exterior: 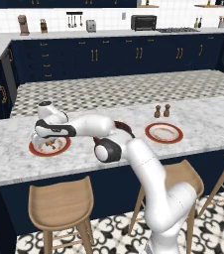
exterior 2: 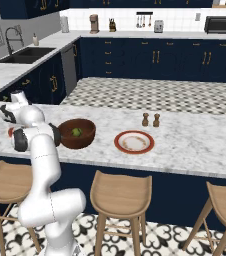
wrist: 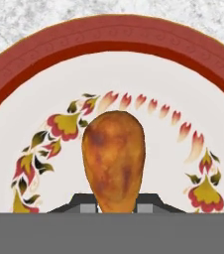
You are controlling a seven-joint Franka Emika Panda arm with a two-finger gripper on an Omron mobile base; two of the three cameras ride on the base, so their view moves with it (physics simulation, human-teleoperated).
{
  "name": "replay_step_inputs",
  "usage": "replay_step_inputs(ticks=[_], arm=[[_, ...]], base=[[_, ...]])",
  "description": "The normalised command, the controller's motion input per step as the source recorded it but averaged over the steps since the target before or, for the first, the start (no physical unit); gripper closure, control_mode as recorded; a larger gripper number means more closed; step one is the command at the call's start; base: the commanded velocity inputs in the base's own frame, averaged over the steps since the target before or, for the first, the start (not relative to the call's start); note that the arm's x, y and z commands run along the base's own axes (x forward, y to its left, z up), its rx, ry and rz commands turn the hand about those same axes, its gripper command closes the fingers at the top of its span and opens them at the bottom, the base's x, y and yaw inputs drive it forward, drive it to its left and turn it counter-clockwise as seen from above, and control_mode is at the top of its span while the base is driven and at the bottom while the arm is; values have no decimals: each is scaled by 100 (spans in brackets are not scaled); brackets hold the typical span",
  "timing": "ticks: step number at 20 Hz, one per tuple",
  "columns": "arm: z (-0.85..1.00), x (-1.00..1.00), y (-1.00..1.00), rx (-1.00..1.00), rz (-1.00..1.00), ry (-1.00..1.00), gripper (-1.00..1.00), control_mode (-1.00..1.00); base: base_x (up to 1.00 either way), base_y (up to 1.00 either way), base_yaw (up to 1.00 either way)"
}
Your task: Pick the chicken drumstick and lime from their plates and place them in the bowl. Then put the bowl in the fridge.
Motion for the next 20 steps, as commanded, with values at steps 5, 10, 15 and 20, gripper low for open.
replay_step_inputs(ticks=[5,10,15,20], arm=[[-28,0,-2,0,1,0,100,-100],[34,-42,-13,1,0,-2,100,-100],[27,-88,-60,0,0,-5,100,-100],[10,-79,-98,1,0,-9,100,-100]], base=[[0,0,0],[0,0,0],[0,0,0],[0,0,0]])
